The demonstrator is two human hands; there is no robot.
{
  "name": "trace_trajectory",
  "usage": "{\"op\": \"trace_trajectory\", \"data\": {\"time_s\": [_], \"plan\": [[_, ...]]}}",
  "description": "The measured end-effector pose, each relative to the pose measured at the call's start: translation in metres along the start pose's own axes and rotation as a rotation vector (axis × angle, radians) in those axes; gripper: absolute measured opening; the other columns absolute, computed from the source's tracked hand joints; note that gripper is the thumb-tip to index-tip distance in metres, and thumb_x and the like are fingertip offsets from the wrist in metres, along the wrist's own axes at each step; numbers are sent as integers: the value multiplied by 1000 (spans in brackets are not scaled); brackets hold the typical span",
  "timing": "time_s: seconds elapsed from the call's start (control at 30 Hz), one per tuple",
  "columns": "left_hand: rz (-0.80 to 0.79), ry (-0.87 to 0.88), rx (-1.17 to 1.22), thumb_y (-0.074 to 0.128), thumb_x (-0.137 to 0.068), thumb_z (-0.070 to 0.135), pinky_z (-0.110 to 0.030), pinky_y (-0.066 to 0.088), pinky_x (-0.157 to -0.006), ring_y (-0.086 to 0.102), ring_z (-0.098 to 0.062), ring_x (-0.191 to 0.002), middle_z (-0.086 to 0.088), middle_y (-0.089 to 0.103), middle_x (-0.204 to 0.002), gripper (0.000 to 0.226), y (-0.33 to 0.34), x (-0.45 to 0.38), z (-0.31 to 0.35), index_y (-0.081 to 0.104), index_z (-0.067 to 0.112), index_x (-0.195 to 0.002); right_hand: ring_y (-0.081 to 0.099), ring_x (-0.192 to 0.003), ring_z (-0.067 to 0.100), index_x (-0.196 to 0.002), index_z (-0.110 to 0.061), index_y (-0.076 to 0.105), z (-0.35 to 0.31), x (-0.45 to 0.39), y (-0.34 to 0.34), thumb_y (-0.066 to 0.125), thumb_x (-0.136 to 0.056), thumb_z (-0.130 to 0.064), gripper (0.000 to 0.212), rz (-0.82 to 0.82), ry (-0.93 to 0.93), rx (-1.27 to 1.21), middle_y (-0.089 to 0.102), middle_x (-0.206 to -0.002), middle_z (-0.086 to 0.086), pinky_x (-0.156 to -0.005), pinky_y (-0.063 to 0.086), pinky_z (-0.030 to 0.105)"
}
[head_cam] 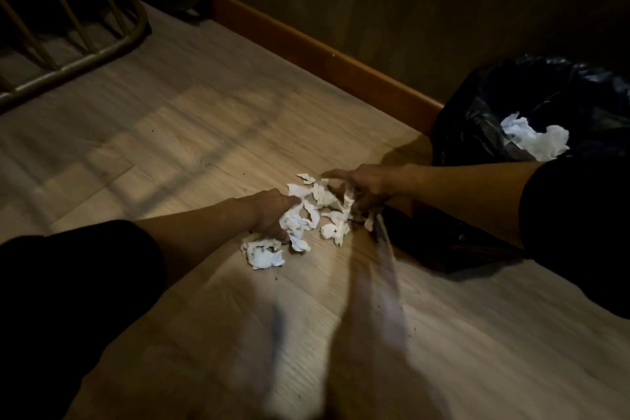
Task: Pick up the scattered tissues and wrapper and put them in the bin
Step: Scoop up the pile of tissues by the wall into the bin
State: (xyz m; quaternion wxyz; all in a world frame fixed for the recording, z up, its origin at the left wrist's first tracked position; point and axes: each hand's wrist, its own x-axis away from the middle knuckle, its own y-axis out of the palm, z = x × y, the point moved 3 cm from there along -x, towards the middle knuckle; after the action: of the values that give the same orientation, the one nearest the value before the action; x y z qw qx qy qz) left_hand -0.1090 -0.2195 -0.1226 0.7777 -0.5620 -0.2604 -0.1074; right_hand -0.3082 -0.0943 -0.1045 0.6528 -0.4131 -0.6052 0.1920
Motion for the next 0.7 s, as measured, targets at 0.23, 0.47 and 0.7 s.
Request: {"op": "trace_trajectory", "data": {"time_s": [0.23,0.47,0.7], "plan": [[-32,-39,11,78,-76,44,-31,45,-79,58,-29,-107,-12,58,-113,61,-4,22,-2,56,16,-125,61,-100,23,-133,-19,55,-34,11,8,75,-80,-15,57,-143,-31,50,62,-113,3,-78,44,27],[222,-139,123,79,-75,46,-27,41,-78,60,-29,-108,-12,66,-118,59,-40,69,-24,61,14,-122,61,-102,22,-124,-19,62,-25,31,-41,81,-77,-27,51,26,45,12,61,-116,2,-81,50,31],[700,-193,548,80,-73,48,-29,47,-88,62,-29,-111,-11,67,-123,66,-111,98,0,63,11,-125,65,-67,9,-104,-10,67,-17,97,-114,82,-78,-12,30,274,52,-403,63,-88,5,-52,55,22]]}}
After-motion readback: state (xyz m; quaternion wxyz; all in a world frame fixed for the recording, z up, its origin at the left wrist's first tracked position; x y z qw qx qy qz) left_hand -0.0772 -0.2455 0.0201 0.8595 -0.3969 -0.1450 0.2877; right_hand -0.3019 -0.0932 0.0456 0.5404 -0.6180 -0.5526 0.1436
